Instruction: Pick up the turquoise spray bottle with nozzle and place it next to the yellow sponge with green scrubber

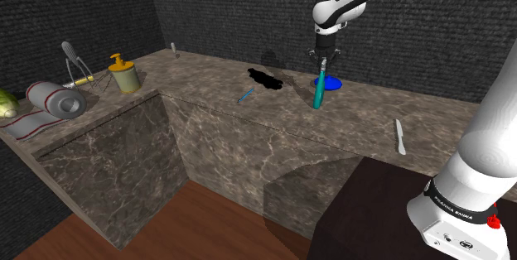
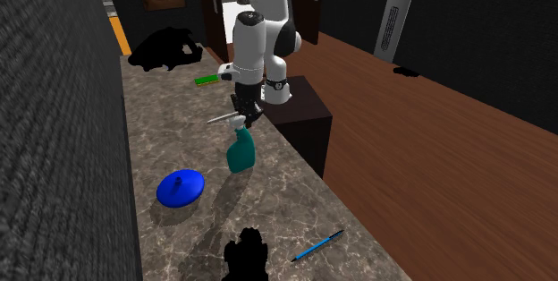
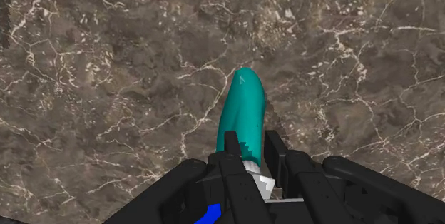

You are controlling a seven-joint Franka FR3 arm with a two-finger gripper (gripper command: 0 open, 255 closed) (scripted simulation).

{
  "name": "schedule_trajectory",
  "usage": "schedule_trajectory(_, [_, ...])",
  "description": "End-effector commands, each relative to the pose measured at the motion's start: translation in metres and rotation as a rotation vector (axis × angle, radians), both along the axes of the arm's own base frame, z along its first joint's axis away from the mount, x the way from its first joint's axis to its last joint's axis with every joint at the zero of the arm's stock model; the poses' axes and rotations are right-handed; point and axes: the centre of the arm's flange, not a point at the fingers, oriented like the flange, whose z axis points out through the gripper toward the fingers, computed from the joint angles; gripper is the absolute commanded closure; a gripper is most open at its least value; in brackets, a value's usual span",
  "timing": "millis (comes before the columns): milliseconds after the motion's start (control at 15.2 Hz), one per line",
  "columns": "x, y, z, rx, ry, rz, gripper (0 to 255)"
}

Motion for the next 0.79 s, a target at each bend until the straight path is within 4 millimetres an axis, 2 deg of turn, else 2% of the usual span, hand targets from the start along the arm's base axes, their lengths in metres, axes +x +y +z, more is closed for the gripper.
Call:
schedule_trajectory(0, [0.000,0.000,0.005,0.000,0.000,0.000,255])
schedule_trajectory(726, [0.000,0.000,0.063,0.000,0.000,0.000,255])
